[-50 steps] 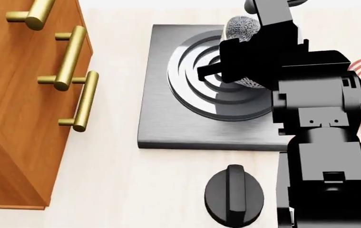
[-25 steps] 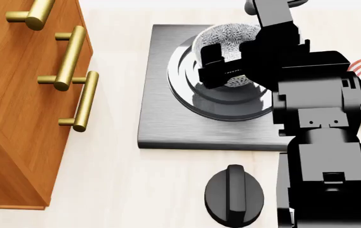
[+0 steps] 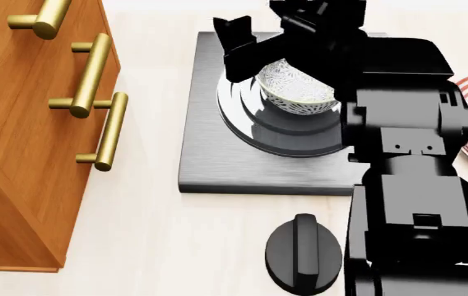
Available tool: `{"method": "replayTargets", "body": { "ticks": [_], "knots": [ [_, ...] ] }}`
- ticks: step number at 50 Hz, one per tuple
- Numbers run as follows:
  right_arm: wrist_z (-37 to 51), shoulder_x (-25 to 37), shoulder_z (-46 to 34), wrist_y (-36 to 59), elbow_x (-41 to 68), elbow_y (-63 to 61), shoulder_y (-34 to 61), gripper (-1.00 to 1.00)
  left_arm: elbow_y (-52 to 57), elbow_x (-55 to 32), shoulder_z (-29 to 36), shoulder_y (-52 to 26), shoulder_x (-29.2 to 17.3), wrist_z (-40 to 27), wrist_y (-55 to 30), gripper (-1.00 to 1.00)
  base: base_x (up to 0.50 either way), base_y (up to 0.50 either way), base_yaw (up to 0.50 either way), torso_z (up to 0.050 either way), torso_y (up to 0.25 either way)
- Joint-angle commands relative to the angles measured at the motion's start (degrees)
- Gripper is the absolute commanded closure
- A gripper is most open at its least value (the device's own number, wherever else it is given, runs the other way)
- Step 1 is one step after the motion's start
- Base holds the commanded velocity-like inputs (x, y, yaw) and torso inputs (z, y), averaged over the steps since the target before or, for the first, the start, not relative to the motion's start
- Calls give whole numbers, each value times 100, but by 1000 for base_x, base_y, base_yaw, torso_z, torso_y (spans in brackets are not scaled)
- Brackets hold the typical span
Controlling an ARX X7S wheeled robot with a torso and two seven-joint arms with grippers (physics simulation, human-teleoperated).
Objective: Put the bowl on the stove.
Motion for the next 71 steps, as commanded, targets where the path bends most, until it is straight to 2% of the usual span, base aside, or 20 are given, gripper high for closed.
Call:
{"method": "replayTargets", "body": {
  "ticks": [1, 11, 14, 17, 19, 20, 27, 34, 40, 46, 54, 71],
  "knots": [
    [-296, -3, 473, -694, -123, -2, 142, -100, -42, 151, -99, 28, 117, 79, 71, -100, 0, 0, 0, 0, 0],
    [-34, 369, 853, -1233, 3, -22, -33, -100, -25, 139, -74, 35, 113, 61, 69, -100, 0, 0, 0, 0, 0],
    [21, 411, 959, 183, 151, -2352, -1114, -100, -3, 134, -51, 48, 118, 60, 78, -100, 0, 0, 0, 0, 0],
    [39, 426, 1010, 922, 247, -3945, -1666, -100, 18, 130, -43, 46, 110, 54, 66, -100, 0, 0, 0, 0, 0],
    [79, 439, 1034, 1126, 268, -4381, -1852, -100, 26, 126, -43, 43, 106, 44, 49, -100, 0, 0, 0, 0, 0],
    [119, 456, 1131, 1414, 345, -5117, -2169, -100, 39, 122, -45, 40, 96, 43, 43, -100, 0, 0, 0, 0, 0],
    [183, 468, 1647, 2418, 841, -7386, -3146, -100, 61, 98, -87, 13, 62, 10, 12, -100, 0, 0, 0, 0, 0],
    [177, 703, 1634, 3070, 917, -8806, -3797, -100, 76, 97, -98, -4, 39, -8, -15, -100, 0, 0, 0, 0, 0],
    [68, 981, 2094, 4012, 1311, -10228, -4246, -100, 76, 116, -69, 8, 44, -10, -14, -100, 0, 0, 0, 0, 0],
    [-349, 1139, 2440, 4426, 1820, -10993, -4623, -100, 89, 124, -52, 9, 43, -17, -15, -100, 0, 0, 0, 0, 0],
    [-687, 569, 3958, 4251, 2779, -11663, -4798, -100, 103, 148, -51, 12, 30, -16, 5, -100, 0, 0, 0, 0, 0],
    [-695, -36, 5441, 3757, 3569, -12074, -5274, -100, 126, 165, -20, 31, 21, -25, 26, -100, 0, 0, 0, 0, 0]
  ]
}}
